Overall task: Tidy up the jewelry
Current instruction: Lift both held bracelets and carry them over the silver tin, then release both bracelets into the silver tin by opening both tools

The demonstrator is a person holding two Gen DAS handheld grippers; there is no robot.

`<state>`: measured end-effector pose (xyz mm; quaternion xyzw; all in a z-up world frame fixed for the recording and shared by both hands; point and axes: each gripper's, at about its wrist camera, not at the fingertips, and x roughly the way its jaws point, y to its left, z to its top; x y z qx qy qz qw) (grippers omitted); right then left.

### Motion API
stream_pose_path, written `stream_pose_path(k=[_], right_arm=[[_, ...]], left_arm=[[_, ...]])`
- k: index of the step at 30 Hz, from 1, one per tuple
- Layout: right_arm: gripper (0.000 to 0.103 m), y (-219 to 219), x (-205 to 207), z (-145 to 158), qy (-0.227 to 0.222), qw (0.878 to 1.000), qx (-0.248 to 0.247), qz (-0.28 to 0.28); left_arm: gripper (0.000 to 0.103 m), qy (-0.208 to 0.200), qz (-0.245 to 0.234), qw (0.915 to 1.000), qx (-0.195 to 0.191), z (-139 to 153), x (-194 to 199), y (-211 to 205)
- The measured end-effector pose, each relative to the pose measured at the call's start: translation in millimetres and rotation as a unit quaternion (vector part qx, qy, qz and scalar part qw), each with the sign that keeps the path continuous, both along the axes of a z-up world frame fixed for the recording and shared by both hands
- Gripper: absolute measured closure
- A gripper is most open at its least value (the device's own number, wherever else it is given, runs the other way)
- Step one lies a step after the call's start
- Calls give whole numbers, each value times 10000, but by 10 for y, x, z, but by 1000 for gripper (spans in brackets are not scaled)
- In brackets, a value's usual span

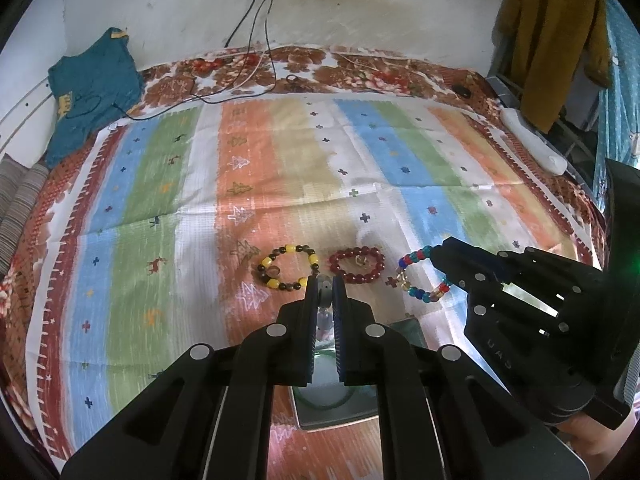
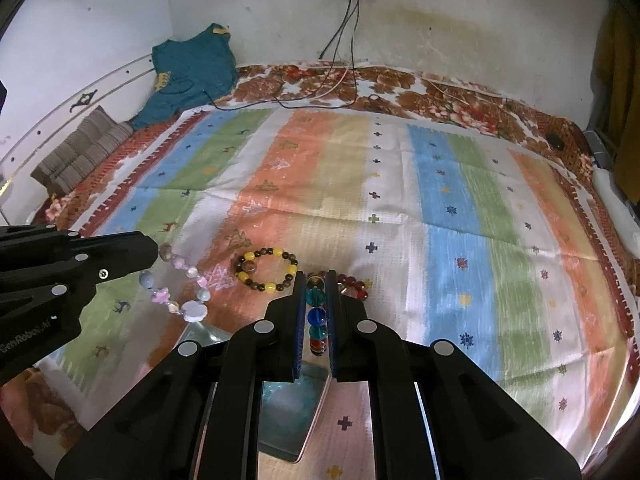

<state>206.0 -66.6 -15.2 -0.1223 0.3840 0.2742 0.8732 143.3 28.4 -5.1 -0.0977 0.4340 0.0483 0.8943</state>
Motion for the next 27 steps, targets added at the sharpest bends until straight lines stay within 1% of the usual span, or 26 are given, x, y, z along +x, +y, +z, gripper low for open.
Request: stream_pose_path(k=[11, 21, 25, 27], right_arm=[[93, -43, -209, -12, 37, 9999, 27, 92], [93, -96, -376, -8, 81, 9998, 85, 155], [93, -106, -400, -18, 125, 9998, 104, 140], [92, -115, -367, -50, 216, 9998, 53, 13]], left_arm=[[96, -70, -79, 9999, 22, 22, -176, -77], [96, -83, -120, 9999, 33, 27, -248, -108], [96, -73, -120, 9999, 17, 34, -276, -114], [94, 19, -61, 10000, 2, 22, -286, -101]])
